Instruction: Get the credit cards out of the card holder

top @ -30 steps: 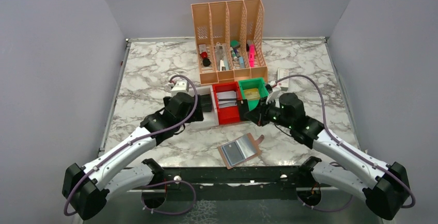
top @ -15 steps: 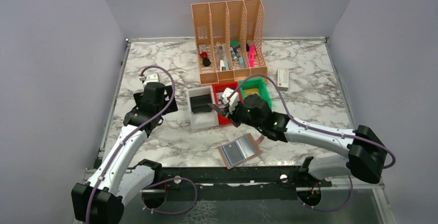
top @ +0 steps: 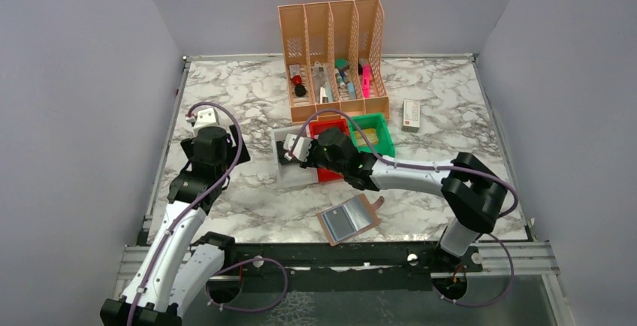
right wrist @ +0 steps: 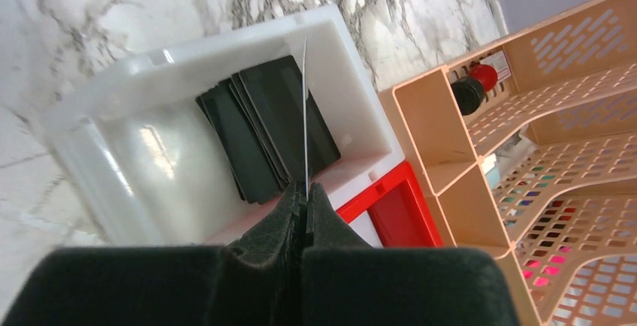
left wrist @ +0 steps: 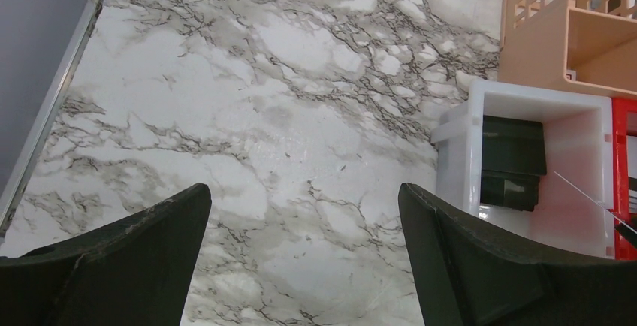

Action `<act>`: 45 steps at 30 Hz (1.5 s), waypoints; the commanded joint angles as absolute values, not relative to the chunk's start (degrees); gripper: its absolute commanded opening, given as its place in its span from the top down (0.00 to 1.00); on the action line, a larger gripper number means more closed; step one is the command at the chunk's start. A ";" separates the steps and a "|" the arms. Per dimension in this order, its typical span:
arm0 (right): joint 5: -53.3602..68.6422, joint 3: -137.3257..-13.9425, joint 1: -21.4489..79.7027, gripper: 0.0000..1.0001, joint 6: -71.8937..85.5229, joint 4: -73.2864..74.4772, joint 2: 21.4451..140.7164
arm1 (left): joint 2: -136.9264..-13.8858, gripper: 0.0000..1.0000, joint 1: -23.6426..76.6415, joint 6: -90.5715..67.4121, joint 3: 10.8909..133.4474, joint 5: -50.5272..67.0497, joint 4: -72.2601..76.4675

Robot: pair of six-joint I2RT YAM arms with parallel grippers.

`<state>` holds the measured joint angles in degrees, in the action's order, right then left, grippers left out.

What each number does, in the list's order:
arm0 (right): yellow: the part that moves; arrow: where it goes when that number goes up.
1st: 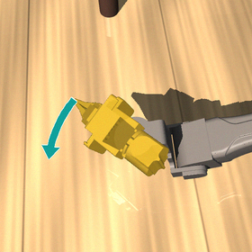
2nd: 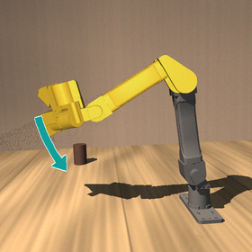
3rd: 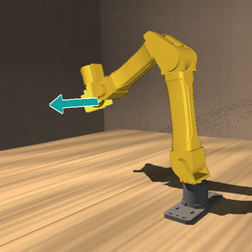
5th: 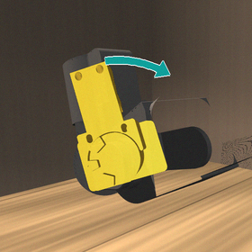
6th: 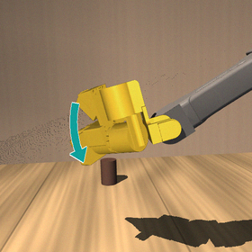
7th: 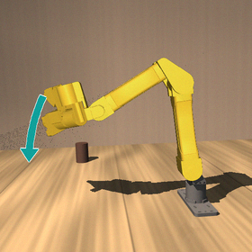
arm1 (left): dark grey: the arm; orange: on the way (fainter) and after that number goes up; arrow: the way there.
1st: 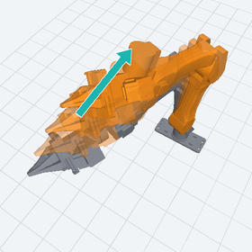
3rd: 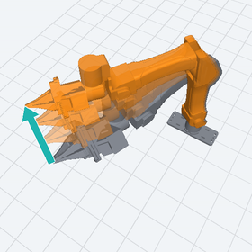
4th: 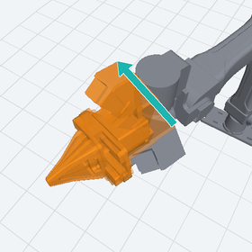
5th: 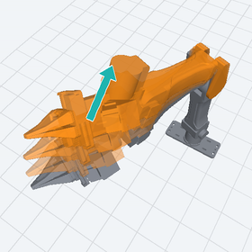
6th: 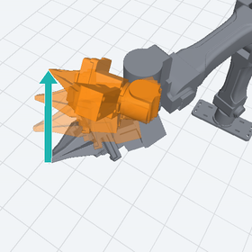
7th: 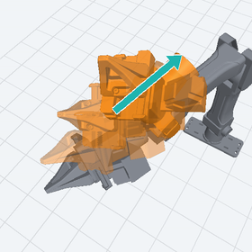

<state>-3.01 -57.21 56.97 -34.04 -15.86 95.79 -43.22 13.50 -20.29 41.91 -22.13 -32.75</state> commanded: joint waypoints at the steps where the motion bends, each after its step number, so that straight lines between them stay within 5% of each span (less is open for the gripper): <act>1: -8.62 -59.17 57.39 0.98 -42.69 -18.91 99.46 | -45.14 0.01 13.18 -19.57 41.62 -22.48 -31.97; 16: -18.73 -65.83 57.56 0.94 -52.53 -21.85 111.19 | -45.62 0.01 13.18 -18.53 41.66 -20.24 -31.54; 36: -17.33 -68.00 57.92 0.86 -54.98 -21.49 116.17 | -46.29 0.01 13.18 -18.12 41.49 -18.47 -31.20; 45: -12.71 -66.04 57.96 0.70 -50.32 -15.89 111.41 | -46.93 0.01 13.18 -18.11 41.49 -17.84 -31.09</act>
<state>-15.20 -67.68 57.80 -53.98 -19.75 115.02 -46.76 13.45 -18.92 41.85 -19.09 -32.34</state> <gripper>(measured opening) 0.293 0.987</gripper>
